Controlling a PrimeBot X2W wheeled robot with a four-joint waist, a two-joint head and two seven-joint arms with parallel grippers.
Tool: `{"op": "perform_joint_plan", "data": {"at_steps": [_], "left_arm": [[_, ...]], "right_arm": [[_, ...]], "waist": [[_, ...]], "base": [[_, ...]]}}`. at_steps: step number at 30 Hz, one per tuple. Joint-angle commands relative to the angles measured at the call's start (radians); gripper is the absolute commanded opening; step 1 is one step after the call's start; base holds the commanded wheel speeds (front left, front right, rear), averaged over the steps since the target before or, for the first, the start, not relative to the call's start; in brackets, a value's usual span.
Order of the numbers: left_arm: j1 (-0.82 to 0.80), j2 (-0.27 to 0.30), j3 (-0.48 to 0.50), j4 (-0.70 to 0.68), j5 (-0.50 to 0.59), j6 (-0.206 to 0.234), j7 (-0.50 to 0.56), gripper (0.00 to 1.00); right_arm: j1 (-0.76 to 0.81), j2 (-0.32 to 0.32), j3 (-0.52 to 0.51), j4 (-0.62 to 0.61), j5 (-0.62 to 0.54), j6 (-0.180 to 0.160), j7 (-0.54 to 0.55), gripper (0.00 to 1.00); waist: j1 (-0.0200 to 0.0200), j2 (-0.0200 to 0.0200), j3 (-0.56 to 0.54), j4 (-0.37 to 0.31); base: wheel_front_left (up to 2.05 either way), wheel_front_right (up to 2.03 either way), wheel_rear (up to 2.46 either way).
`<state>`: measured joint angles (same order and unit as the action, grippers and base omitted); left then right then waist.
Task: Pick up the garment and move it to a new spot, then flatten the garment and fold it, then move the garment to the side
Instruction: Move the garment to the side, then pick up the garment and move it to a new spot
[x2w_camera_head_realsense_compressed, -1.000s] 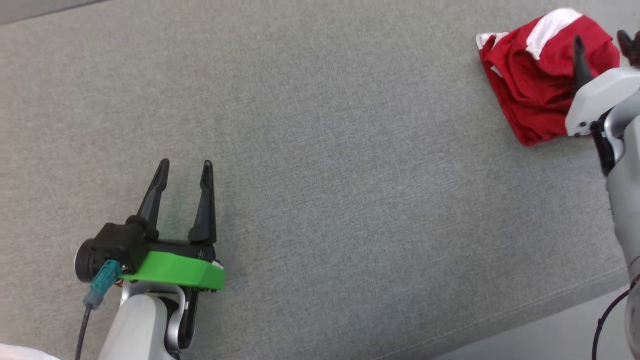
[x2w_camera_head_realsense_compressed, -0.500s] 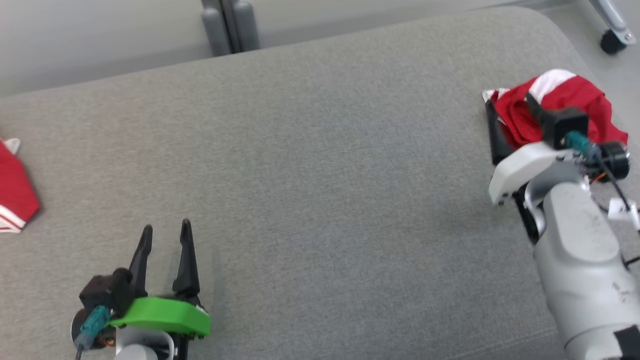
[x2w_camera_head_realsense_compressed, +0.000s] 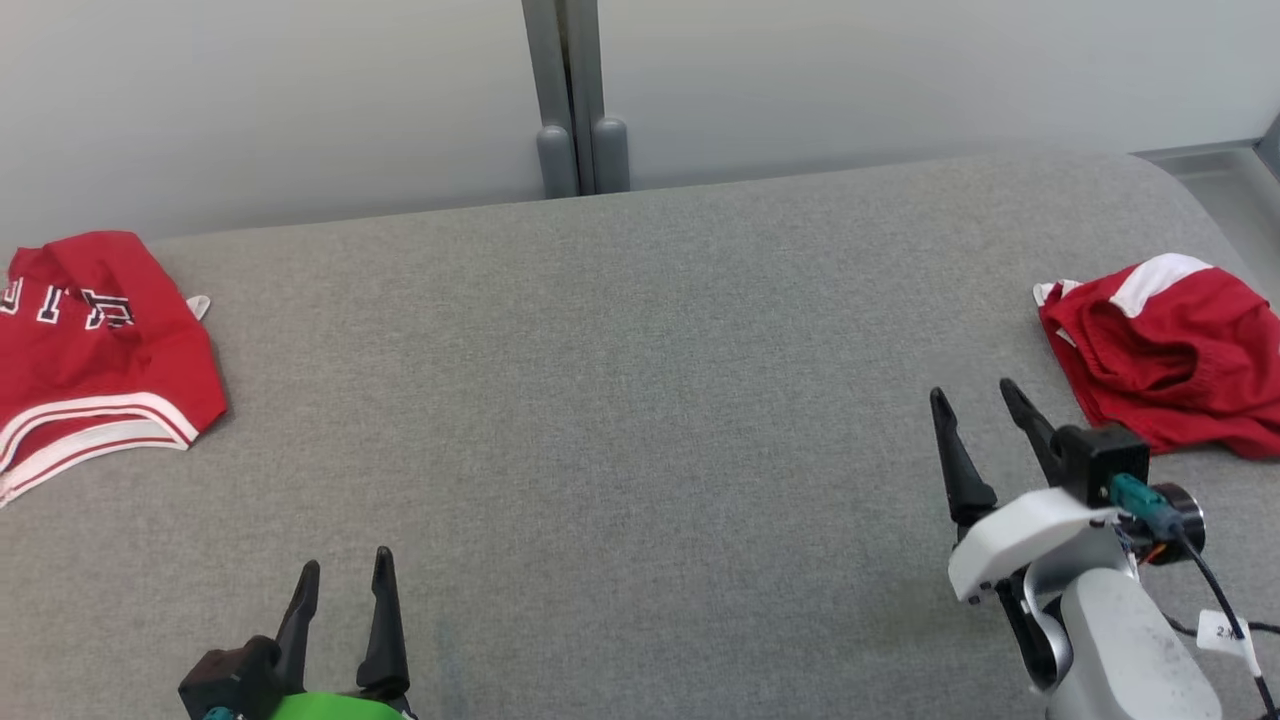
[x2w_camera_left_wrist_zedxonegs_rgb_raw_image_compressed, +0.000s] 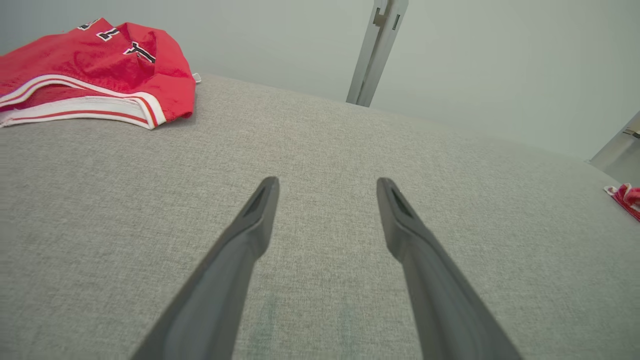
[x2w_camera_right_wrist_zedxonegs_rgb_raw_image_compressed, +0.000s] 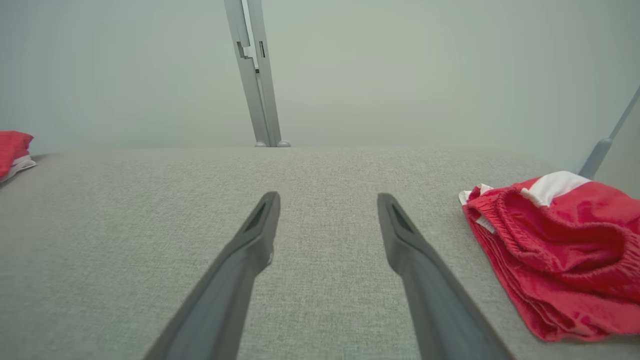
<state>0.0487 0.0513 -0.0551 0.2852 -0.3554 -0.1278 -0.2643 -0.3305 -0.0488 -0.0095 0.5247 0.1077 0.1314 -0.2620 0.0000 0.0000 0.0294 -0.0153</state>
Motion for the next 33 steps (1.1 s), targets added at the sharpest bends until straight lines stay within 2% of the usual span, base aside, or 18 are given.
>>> {"op": "perform_joint_plan", "data": {"at_steps": [1, 7, 13, 33], "left_arm": [[0.017, 0.0, -0.006, -0.011, -0.004, 0.002, 0.0, 1.0], [0.045, 0.0, -0.034, -0.038, -0.033, 0.023, 0.0, 1.0], [0.048, 0.0, -0.048, -0.051, -0.038, 0.03, 0.0, 1.0], [0.043, 0.0, -0.039, -0.044, -0.029, 0.025, 0.0, 1.0]], "right_arm": [[0.044, -0.004, 0.006, -0.024, 0.022, -0.001, -0.004, 1.0], [0.162, -0.004, 0.02, -0.12, 0.04, -0.001, -0.004, 1.0], [0.216, -0.003, 0.028, -0.176, 0.042, -0.001, -0.004, 1.0], [0.234, -0.003, 0.04, -0.187, 0.052, -0.001, -0.004, 1.0]], "waist": [[0.0, 0.0, -0.035, 0.027], [0.0, 0.0, -0.052, 0.011], [0.0, 0.0, -0.061, -0.004], [0.0, 0.0, -0.065, 0.007]], "base": [[0.0, 0.0, 0.0], [0.0, 0.0, 0.0], [0.0, 0.0, 0.0], [0.0, 0.0, 0.0]]}}
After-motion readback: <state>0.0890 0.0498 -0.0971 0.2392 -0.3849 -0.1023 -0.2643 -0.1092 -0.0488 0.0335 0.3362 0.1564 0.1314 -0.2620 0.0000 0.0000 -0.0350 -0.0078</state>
